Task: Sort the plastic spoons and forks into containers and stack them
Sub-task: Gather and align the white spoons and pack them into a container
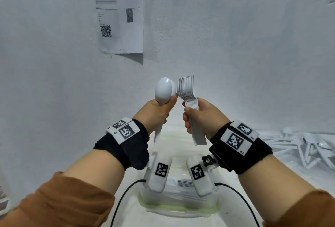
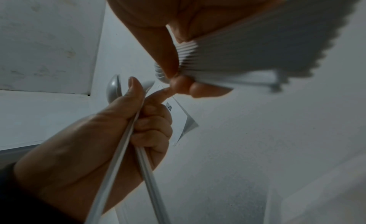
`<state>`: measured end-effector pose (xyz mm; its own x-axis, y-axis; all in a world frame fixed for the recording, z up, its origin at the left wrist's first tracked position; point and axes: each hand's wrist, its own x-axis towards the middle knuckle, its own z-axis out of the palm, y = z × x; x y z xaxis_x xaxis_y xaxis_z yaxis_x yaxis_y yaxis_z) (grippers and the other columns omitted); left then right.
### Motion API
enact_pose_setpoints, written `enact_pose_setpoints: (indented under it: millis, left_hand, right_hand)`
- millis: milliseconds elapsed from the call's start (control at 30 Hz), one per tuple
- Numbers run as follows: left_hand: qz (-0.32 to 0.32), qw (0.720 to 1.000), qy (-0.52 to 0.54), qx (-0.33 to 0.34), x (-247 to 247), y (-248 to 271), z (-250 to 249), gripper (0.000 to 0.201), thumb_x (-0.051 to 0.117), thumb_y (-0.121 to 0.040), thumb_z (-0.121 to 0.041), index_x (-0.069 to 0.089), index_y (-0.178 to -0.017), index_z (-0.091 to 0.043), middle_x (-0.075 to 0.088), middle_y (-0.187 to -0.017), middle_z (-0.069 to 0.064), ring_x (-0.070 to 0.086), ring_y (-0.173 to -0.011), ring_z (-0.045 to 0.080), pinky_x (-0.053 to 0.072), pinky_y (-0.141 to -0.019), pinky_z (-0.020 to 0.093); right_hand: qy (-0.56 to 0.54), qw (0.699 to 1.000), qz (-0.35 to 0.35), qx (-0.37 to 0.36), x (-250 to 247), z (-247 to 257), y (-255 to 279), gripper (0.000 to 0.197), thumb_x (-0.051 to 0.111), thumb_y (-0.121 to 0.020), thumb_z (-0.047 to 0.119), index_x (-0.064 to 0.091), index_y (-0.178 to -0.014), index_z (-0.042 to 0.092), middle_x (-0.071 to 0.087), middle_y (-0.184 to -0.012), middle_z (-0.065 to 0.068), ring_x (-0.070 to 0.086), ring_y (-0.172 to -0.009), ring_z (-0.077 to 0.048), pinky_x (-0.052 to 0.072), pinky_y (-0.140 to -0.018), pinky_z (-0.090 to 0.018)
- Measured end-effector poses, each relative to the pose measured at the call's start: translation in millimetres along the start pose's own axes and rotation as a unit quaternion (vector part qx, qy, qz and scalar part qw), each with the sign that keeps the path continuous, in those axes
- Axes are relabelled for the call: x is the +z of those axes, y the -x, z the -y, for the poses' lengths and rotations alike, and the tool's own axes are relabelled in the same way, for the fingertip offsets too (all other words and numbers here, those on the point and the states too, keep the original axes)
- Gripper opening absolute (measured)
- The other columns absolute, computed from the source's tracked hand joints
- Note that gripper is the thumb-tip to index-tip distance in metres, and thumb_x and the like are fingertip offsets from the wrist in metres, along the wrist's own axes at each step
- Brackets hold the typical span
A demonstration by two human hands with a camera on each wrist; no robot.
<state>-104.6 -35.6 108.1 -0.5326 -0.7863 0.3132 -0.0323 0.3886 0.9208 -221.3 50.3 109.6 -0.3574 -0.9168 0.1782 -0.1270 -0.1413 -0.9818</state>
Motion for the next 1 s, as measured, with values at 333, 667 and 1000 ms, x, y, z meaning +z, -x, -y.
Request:
enact_pose_setpoints:
  millis: [333,667,1000]
  left_hand:
    - [-0.013,1.0,0.004,0.022,12,-3,4,0.043,0.049,-0.094,-0.038,0.03,-0.128,-0.02,0.044,-0.08,0.005,0.038,-0.056,0.013,0.036,-0.056,0.028]
    - [-0.054,0.995,-0.079,0.015,33,-1,-10,0.047,0.046,-0.092,-0.047,0.049,-0.125,-0.013,0.059,-0.112,0.017,0.055,-0.108,0.035,0.045,-0.09,0.043]
    - [-0.028,0.999,-0.01,0.03,39,-8,-20,0.014,0.054,-0.093,-0.027,0.054,-0.08,-0.02,0.05,-0.063,-0.003,0.043,-0.057,0.012,0.032,-0.05,0.019]
  right_hand:
    - [-0.007,0.999,0.029,0.019,-8,-10,5,0.008,0.045,-0.096,0.005,0.048,-0.091,0.012,0.049,-0.062,-0.006,0.046,-0.045,-0.014,0.04,-0.048,-0.025]
    - [0.036,0.998,0.044,-0.017,-21,-2,-4,0.006,0.045,-0.094,0.006,0.048,-0.093,0.011,0.051,-0.07,-0.006,0.054,-0.051,-0.016,0.049,-0.053,-0.031]
    - [0.075,0.994,0.072,-0.042,-29,2,-14,0.014,0.046,-0.096,0.008,0.049,-0.109,0.005,0.058,-0.083,-0.007,0.062,-0.073,-0.019,0.052,-0.058,-0.031]
